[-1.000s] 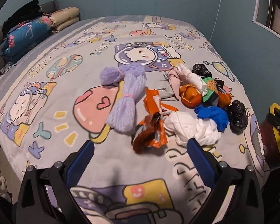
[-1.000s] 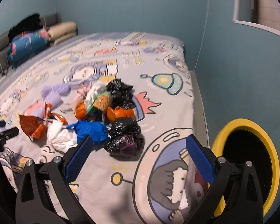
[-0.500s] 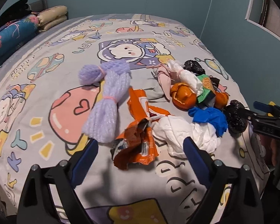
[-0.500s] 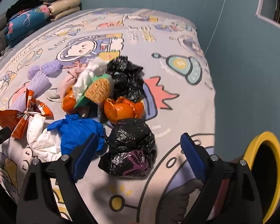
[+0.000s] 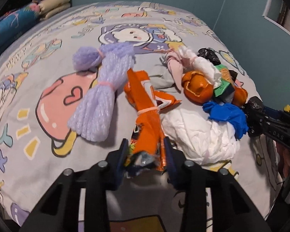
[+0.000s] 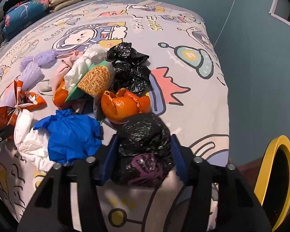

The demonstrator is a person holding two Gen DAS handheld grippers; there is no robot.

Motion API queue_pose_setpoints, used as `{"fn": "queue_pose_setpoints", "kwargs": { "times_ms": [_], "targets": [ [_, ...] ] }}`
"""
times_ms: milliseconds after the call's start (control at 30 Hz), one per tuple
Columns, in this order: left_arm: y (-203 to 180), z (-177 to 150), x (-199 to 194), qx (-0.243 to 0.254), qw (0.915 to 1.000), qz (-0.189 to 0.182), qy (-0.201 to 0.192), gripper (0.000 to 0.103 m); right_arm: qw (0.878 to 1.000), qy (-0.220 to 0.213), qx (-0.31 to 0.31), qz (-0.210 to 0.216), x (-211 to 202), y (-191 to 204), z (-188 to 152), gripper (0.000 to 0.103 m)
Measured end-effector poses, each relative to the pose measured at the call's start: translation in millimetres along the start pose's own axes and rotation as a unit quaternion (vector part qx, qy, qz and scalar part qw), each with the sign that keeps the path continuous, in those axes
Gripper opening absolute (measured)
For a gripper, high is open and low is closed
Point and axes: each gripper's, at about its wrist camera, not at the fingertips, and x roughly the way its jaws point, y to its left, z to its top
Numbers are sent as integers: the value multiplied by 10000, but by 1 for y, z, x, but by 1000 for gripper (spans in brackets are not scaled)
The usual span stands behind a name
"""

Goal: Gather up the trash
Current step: 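Close the left tool on the orange wrapper while the right tool grips the black bag, then carry the orange wrapper and black bag over the yellow-rimmed bin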

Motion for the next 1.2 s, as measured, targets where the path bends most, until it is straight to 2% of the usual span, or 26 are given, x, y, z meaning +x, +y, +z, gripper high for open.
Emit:
{"fn": "queue_pose_setpoints", "kwargs": {
  "times_ms": [133,233,367,533,867,1067,1200],
  "targets": [
    [-5,-4,-4,215,9995,189,-157,26,10000,-55,18,18,-2,0,-2,36],
    [-1,-6,-14,32,9996,-63,-262,25,9993,-278,210,133,-16,-6,-1,33],
    [-3,-9,-45,-8,9965,-290,-780,25,9966,-761,273,159,-44,-12,-3,33],
    [-8,-11,-74,81,9910,-368,-1287,25,9931,-1077,403,229,-70,-17,-8,33],
    [-8,-11,-97,27,9863,-264,-1628,25,9836,-1275,1068,702,-105,-38,-27,33],
    [-26,-11,-117,348,9815,-198,-1871,25,9782,-1389,1217,945,-139,-48,-38,33],
    [-46,-5,-132,563,9782,-231,-1984,25,9778,-1526,1149,858,-164,-56,-46,33]
  ]
}}
